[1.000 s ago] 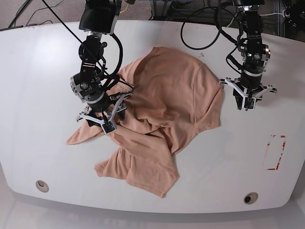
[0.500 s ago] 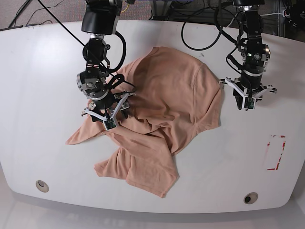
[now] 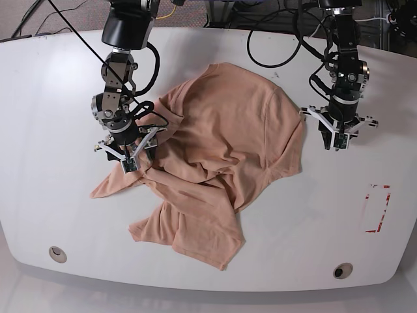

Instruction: Layout the t-shirt on the table in an organized manner, then fold the t-shirt properly

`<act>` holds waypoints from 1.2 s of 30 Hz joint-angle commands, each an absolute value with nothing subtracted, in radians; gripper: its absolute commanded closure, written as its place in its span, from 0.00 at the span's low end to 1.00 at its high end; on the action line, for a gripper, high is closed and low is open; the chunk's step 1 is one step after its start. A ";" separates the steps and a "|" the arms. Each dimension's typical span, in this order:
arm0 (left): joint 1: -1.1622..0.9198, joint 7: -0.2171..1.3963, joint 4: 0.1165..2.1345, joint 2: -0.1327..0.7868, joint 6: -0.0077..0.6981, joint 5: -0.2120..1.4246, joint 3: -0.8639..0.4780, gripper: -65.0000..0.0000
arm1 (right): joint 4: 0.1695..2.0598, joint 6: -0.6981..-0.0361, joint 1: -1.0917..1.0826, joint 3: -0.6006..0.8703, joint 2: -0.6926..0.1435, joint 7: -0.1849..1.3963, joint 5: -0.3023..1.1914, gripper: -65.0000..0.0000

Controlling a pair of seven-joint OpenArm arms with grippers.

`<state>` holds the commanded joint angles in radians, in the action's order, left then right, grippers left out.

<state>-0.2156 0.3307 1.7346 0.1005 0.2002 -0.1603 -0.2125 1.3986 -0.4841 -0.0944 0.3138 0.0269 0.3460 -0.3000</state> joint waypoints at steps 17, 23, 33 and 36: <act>-0.214 0.331 1.735 0.101 0.200 -0.162 -0.211 0.82 | 1.399 -0.484 -0.094 0.311 0.053 0.338 -0.300 0.49; -0.214 0.331 1.735 0.101 0.200 -0.162 -0.211 0.82 | 1.399 -0.484 -0.097 0.311 0.054 0.338 -0.300 0.77; -0.213 0.331 1.733 0.101 0.200 -0.162 -0.209 0.82 | 1.399 -0.483 -0.107 0.311 0.056 0.344 -0.300 0.99; -0.213 0.331 1.733 0.101 0.200 -0.162 -0.209 0.82 | 1.406 -0.483 -0.107 0.311 0.056 0.344 -0.300 1.00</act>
